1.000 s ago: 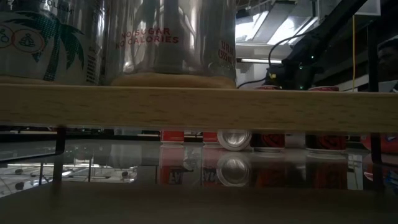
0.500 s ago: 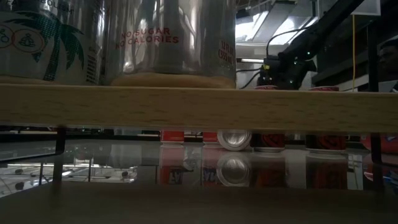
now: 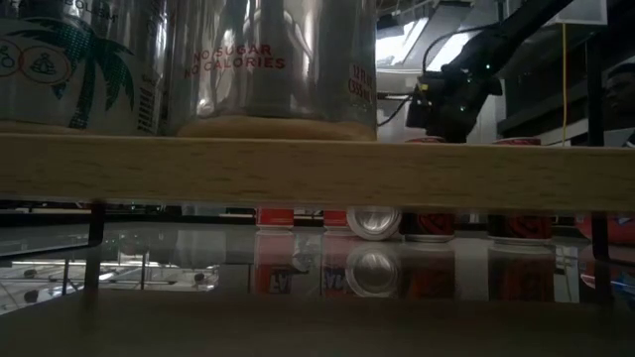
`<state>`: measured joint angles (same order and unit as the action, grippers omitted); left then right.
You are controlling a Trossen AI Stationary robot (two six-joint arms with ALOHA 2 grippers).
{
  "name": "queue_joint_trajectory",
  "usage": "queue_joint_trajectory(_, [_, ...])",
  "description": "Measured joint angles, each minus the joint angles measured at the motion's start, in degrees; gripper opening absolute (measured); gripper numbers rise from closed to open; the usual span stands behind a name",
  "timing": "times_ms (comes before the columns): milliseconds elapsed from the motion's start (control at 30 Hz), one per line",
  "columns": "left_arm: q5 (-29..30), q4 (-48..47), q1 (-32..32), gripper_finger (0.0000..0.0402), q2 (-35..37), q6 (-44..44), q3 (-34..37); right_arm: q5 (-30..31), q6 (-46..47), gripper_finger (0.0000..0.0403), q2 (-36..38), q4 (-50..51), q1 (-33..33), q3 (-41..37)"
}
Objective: Place canned beverage on shelf
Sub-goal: Put the silver soda can on the shelf aligned with the other silver soda can
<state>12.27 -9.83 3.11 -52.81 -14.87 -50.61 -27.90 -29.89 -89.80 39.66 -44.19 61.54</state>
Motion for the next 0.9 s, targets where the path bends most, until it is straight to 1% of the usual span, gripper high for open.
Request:
queue_joint_trajectory(100, [0.0,0.0,0.0,0.0359,0.0,0.0,0.0,-0.9,1.1,0.0292,1.1,0.1,2.5,0.0])
queue_joint_trajectory(233, [0.0,0.0,0.0,0.0359,-0.3,0.0,0.0,-1.2,3.0,0.0289,2.7,-0.3,6.6,0.0])
queue_joint_trajectory(433, [0.6,-0.1,0.0,0.0359,-1.7,1.0,-0.1,-1.1,7.2,0.0289,3.5,-3.8,12.6,0.0])
queue_joint_trajectory(600, [0.7,0.4,0.0,0.0359,-3.3,1.9,-0.1,2.7,7.4,0.0287,3.5,-7.0,16.8,0.0])
queue_joint_trajectory(767, [0.6,0.8,0.0,0.0359,-4.7,2.0,0.0,3.7,7.8,0.0289,3.5,-11.0,17.8,0.0])
queue_joint_trajectory(833, [0.3,1.3,0.0,0.0359,-5.2,3.8,-0.1,3.7,8.4,0.0288,3.5,-13.2,18.0,0.0])
queue_joint_trajectory(900, [0.3,2.5,0.0,0.0359,-6.4,6.3,0.0,2.0,9.3,0.0287,3.5,-16.2,18.0,0.0])
